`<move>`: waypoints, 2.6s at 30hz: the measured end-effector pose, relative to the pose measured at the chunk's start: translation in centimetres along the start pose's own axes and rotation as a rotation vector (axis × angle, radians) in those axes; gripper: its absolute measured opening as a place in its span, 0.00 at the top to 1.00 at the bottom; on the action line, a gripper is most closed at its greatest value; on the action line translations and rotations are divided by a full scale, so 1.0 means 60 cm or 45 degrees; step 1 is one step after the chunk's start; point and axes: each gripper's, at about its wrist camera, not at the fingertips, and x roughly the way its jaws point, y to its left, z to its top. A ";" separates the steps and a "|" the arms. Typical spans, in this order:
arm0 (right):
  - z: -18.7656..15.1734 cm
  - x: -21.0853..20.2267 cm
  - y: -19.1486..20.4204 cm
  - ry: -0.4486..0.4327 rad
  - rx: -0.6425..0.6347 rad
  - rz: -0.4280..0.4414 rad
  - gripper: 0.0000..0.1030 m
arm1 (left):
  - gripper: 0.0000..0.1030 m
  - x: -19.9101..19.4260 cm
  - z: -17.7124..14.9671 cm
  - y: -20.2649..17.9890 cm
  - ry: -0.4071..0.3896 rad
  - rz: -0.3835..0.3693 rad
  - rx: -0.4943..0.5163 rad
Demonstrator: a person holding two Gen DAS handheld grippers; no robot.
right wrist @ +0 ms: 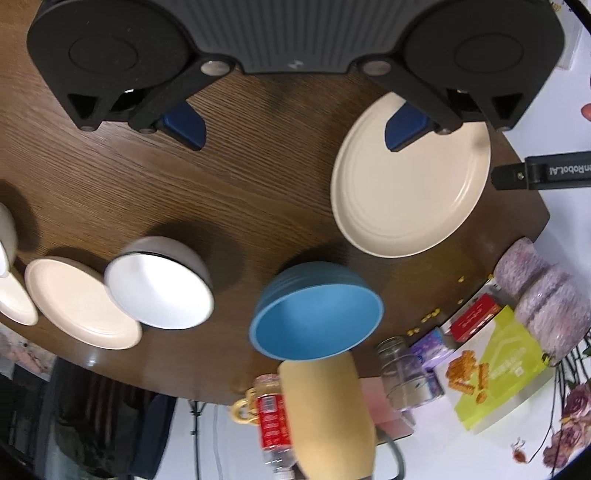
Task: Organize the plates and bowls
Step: 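Withdraw both grippers up and away from the placed plate, then move both grippers toward the larger cream plate beside the white bowls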
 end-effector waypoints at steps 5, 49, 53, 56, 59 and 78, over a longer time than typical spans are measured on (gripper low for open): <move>-0.018 -0.030 -0.026 -0.026 0.052 -0.047 0.00 | 0.00 -0.020 -0.007 -0.023 -0.024 -0.038 0.047; -0.060 -0.149 -0.127 -0.167 0.464 -0.396 0.00 | 0.32 -0.070 0.042 -0.226 -0.153 -0.440 0.584; -0.053 -0.155 -0.127 -0.183 0.473 -0.414 0.00 | 0.32 -0.067 0.052 -0.231 -0.147 -0.455 0.600; -0.044 -0.164 -0.133 -0.205 0.479 -0.425 0.01 | 0.32 -0.067 0.060 -0.241 -0.142 -0.466 0.603; -0.027 -0.178 -0.149 -0.230 0.485 -0.438 0.01 | 0.31 -0.073 0.075 -0.255 -0.147 -0.487 0.602; 0.144 -0.172 -0.299 -0.240 0.448 -0.384 0.08 | 0.05 -0.075 0.196 -0.421 -0.211 -0.488 0.566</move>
